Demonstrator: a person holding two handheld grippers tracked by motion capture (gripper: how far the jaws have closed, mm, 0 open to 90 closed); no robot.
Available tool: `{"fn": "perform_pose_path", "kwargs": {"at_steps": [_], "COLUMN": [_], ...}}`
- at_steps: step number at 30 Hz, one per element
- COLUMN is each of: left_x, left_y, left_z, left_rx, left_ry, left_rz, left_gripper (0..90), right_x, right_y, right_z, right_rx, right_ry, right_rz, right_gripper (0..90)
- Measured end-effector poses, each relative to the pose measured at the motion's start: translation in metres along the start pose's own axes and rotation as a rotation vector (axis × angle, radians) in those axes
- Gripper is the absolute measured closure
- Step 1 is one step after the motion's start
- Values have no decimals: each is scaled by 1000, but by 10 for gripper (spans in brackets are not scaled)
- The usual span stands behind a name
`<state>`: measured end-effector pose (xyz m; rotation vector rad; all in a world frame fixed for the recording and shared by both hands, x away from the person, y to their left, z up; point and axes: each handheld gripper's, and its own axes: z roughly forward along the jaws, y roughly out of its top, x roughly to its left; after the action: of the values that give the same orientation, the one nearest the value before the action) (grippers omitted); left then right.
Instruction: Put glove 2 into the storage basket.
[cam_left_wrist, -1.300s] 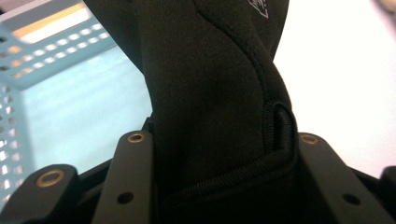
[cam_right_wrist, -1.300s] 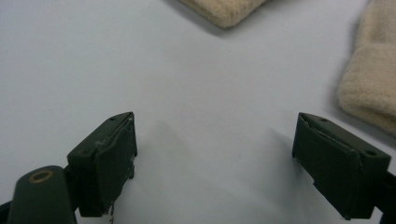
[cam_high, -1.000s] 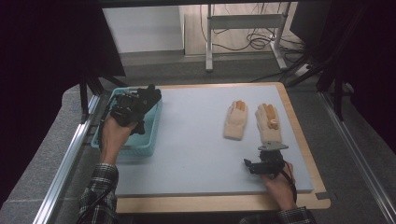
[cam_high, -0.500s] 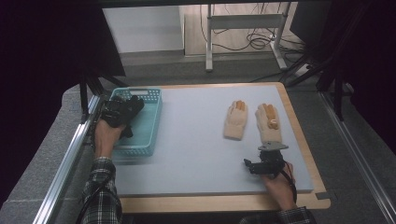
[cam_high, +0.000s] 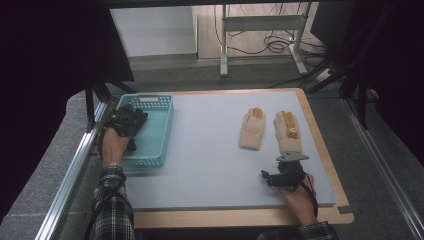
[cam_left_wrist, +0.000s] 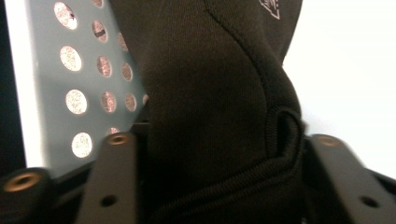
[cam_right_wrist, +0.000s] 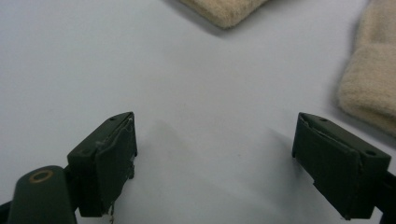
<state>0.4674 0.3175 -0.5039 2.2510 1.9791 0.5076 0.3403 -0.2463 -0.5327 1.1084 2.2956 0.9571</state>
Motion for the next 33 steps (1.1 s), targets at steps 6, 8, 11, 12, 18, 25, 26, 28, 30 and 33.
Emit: {"fn": "perform_pose_path", "kwargs": {"at_steps": [6,8,11,12,18,25,26,28,30,33], "left_x": [2,2,5,7,12,2,0,-3,-5,-8], "left_y": [-3,-5,-6,-7,-11,-15,-16,-17,-19,-22], "left_z": [-3,-8,-13,-16,-33,-46,-48,-51,-54,-59], "left_rx": [-18,-46,-73,-87,-169,-250,-261,-280,-304,-345], "left_ry": [-57,-88,-112,-129,-196,-259,-268,-277,-298,-336], "left_rz": [34,38,27,20,4,30,35,40,41,41], "left_gripper": [234,144,109,97,57,32,30,26,25,25], "right_x": [0,0,0,0,0,0,-1,-1,-1,-1], "right_y": [0,0,0,0,0,0,0,0,0,0], "right_z": [0,0,0,0,0,0,0,0,0,0], "right_rx": [0,0,1,1,1,3,3,3,3,4], "right_ry": [-1,0,0,0,-1,1,2,2,3,4], "right_rz": [0,1,0,0,1,2,4,5,5,7], "right_gripper": [136,136,135,136,135,135,135,135,135,135]}}
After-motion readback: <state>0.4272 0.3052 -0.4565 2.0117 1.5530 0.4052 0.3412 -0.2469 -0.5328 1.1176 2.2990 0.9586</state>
